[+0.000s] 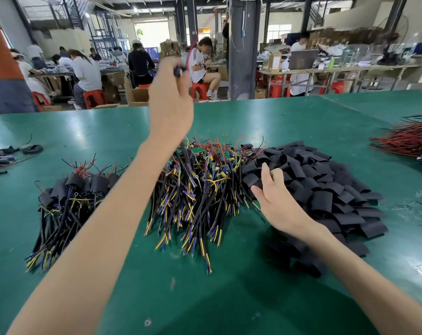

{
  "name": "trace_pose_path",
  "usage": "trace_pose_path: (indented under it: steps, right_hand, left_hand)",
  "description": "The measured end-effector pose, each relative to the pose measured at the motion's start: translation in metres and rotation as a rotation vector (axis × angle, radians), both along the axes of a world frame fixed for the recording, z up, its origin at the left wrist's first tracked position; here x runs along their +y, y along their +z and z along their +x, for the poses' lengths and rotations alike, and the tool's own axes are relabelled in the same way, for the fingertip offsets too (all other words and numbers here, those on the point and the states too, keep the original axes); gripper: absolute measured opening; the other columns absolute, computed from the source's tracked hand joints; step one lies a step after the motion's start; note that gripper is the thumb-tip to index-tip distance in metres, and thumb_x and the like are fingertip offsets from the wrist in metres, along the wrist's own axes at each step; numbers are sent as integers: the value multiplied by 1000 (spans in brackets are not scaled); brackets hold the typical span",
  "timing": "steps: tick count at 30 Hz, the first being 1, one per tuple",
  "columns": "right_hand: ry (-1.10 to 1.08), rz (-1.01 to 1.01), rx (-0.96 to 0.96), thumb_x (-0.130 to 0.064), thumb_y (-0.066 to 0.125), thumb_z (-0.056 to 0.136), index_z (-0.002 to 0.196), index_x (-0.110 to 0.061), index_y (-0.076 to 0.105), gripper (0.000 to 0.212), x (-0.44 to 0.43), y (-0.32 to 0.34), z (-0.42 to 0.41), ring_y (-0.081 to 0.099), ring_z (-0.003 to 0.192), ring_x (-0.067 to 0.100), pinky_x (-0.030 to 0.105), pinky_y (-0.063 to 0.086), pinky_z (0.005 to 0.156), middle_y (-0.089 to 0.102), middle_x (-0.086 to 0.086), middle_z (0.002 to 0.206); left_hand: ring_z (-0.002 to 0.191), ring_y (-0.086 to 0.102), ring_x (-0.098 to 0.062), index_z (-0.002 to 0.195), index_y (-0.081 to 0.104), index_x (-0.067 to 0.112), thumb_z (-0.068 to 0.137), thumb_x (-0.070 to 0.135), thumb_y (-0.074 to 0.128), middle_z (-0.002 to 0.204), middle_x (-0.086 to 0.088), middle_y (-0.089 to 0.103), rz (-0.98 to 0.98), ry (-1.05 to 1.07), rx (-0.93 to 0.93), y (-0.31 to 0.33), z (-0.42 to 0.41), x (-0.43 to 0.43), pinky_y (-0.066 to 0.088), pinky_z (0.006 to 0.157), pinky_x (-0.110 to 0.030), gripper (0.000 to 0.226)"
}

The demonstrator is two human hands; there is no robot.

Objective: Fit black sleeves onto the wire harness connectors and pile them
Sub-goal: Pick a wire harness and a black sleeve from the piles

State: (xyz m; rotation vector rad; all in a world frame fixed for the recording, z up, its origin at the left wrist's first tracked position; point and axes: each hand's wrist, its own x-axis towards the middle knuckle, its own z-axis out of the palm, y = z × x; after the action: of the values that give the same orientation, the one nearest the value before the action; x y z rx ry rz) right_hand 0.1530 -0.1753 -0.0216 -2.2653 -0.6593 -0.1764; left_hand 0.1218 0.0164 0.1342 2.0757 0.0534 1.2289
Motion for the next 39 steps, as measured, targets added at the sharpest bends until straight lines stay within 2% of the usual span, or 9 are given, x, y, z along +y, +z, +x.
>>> trace_pose_path:
  steps: [4,9,11,14,18,22,28,37,39]
  right_hand:
    - [30,-163,-173,-21,51,95,144,-13,32,53,-4,-2,6,41,108,32,43,33,95,51,9,119]
    - [11,16,-182,-18,71,81,128,-20,57,50,-6,2,7,53,103,24,25,33,90,63,3,120]
    - [1,66,-171,-15,75,76,122,-18,62,47,-4,3,6,58,103,20,24,37,90,66,3,117]
    - [-15,130,-170,-14,78,73,114,-15,65,43,-2,0,5,58,91,12,16,38,83,68,1,109]
    - [0,123,-120,-12,79,72,113,-13,65,44,0,-3,3,62,91,20,29,45,91,66,6,102]
    - [-6,117,-98,-11,80,70,117,-11,64,50,2,-7,3,56,89,9,0,31,80,66,3,109]
    - [-59,202,-25,-6,80,68,105,-14,68,40,-3,-4,3,59,81,7,-4,33,72,64,-10,88]
    - [-63,198,-71,-7,80,68,106,-17,68,42,-3,-2,3,59,87,6,9,38,81,62,-16,91]
    - [-53,199,-69,-7,80,68,107,-17,68,42,-4,-2,3,59,87,5,7,39,81,63,-16,93]
  left_hand:
    - [91,57,-23,132,44,19,99,16,32,112,-9,55,405,112,-126,11,-32,12,44,75,-35,35]
    - [88,54,-31,119,59,16,96,20,49,99,-12,52,665,130,214,-79,-51,22,44,77,-40,26]
    - [84,57,-32,114,64,15,93,17,56,95,-11,55,677,111,319,-117,-55,30,46,76,-41,23]
    - [84,58,-30,109,65,17,92,15,58,93,-6,56,680,104,334,-150,-60,36,43,74,-39,19]
    - [85,56,-26,108,65,20,92,23,48,95,-3,57,628,126,272,-155,-63,30,40,73,-37,23]
    - [85,57,-27,107,67,17,93,26,40,96,-6,58,588,104,237,-152,-69,25,42,73,-38,31]
    - [86,54,-25,106,67,15,95,25,39,98,-7,58,545,61,197,-149,-77,23,32,74,-32,32]
    - [84,49,-19,104,69,13,95,22,41,97,-8,58,575,30,154,-151,-79,22,30,72,-30,31]
    - [84,48,-19,104,69,12,95,21,41,97,-9,58,586,27,146,-152,-78,22,30,72,-30,31]
